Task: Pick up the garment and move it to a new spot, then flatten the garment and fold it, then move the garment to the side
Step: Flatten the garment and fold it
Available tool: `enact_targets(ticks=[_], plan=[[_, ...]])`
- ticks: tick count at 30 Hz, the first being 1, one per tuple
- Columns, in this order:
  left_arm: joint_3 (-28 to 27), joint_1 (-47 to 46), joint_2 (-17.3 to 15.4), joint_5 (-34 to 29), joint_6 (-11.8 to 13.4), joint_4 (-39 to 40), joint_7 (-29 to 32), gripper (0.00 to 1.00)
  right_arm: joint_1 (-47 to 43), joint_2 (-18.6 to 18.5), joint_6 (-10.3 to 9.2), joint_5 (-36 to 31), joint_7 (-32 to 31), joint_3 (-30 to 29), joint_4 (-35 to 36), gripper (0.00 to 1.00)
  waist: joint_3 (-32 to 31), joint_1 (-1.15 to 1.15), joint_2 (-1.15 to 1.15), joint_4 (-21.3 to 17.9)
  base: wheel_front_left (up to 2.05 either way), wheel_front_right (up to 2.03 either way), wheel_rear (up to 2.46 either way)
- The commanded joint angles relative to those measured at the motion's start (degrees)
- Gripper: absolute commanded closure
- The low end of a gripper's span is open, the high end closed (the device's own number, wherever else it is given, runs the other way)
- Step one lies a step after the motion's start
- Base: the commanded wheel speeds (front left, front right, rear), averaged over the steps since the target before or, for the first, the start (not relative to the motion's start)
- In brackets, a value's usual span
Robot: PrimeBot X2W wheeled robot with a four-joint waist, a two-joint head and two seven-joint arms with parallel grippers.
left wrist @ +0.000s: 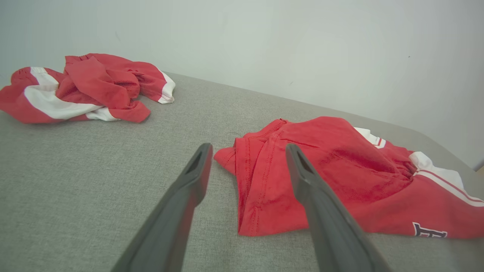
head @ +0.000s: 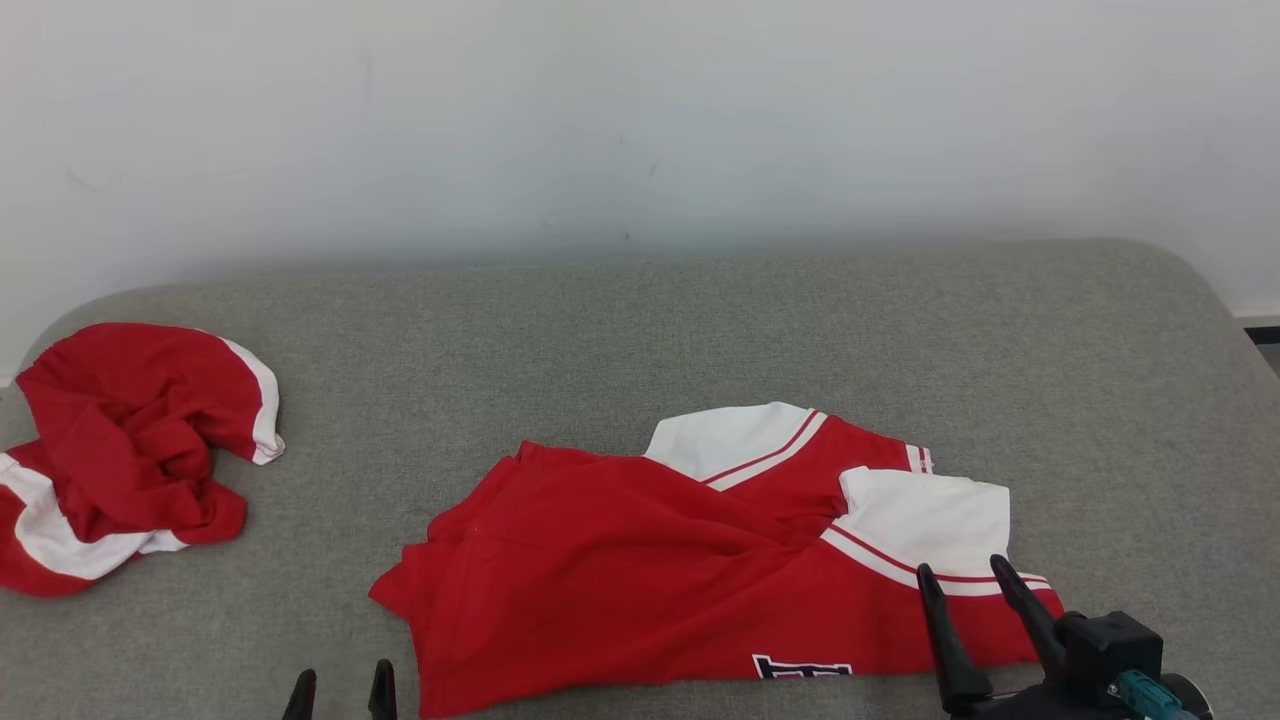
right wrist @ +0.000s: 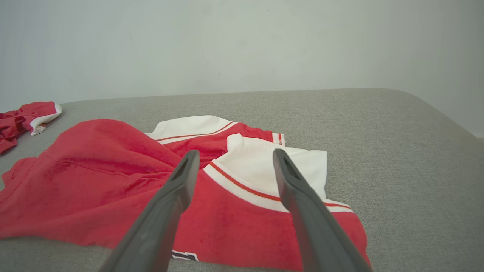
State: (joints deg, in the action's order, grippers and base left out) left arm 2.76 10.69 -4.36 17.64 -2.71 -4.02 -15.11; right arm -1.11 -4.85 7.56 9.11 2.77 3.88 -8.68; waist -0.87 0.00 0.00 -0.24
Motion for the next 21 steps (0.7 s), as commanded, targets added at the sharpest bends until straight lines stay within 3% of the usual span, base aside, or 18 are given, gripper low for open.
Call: enact_targets(ticks=[1,8,21], plan=[[0.38,-1.18,0.13,0.51,-0.54,-0.83,-0.04,0.0,0.03,0.12,-0.15,0.05,0.16,-0.15,0.23,0.0,0.2,0.0,0.0,0.0,0.0,0.0,0.0],[2.83,-9.36,-0.48,1.98,-2.28,-5.48,5.94,0.0,0.24,0.35,-0.15,0.36,0.31,0.49,0.65,0.0,1.65,0.0,0.0,-0.49,0.0,0.0,0.0],[4.05,-31.35,-2.62,7.61,-3.62,-25.6,22.57,0.0,3.42,0.39,-0.15,0.62,1.11,2.8,0.08,0.0,6.23,0.0,0.0,-5.43,0.0,0.0,0.0]])
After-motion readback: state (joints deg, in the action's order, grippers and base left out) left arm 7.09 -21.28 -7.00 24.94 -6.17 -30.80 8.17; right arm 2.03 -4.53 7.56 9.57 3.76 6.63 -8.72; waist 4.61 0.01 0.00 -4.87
